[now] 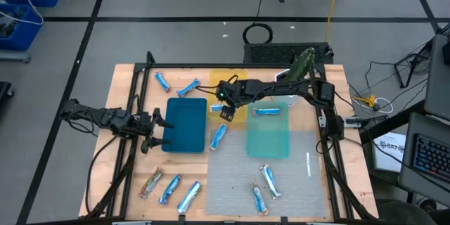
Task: Pick and place Granola Bars by type
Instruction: Put the yellow granola bar into the yellow bin
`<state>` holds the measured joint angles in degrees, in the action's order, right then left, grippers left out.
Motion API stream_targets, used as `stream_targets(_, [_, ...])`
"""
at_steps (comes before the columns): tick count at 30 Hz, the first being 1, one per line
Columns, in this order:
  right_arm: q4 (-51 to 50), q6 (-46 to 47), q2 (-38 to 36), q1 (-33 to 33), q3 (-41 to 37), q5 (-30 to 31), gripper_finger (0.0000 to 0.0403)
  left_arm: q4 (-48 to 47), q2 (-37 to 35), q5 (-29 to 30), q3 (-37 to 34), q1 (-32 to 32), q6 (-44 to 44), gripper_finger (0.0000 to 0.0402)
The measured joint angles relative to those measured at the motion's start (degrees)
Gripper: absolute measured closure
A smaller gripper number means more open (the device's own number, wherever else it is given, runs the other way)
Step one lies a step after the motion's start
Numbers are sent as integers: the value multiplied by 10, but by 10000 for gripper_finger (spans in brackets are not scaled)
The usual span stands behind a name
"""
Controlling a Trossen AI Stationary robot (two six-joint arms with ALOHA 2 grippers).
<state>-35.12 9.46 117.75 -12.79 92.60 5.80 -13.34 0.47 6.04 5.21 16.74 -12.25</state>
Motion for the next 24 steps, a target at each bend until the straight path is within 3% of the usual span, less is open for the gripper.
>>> stream_targets(7, [0,-1,0,0,0,3,108,0,0,0,0,0,0,91])
stream_targets(17, [-2,-5,0,0,0,16,79,0,0,0,0,0,0,91])
stream_targets(21, [-2,-5,0,0,0,15,79,0,0,0,0,0,0,92])
stream_targets(24, [-3,1,0,0,0,14,106,0,0,0,0,0,0,92])
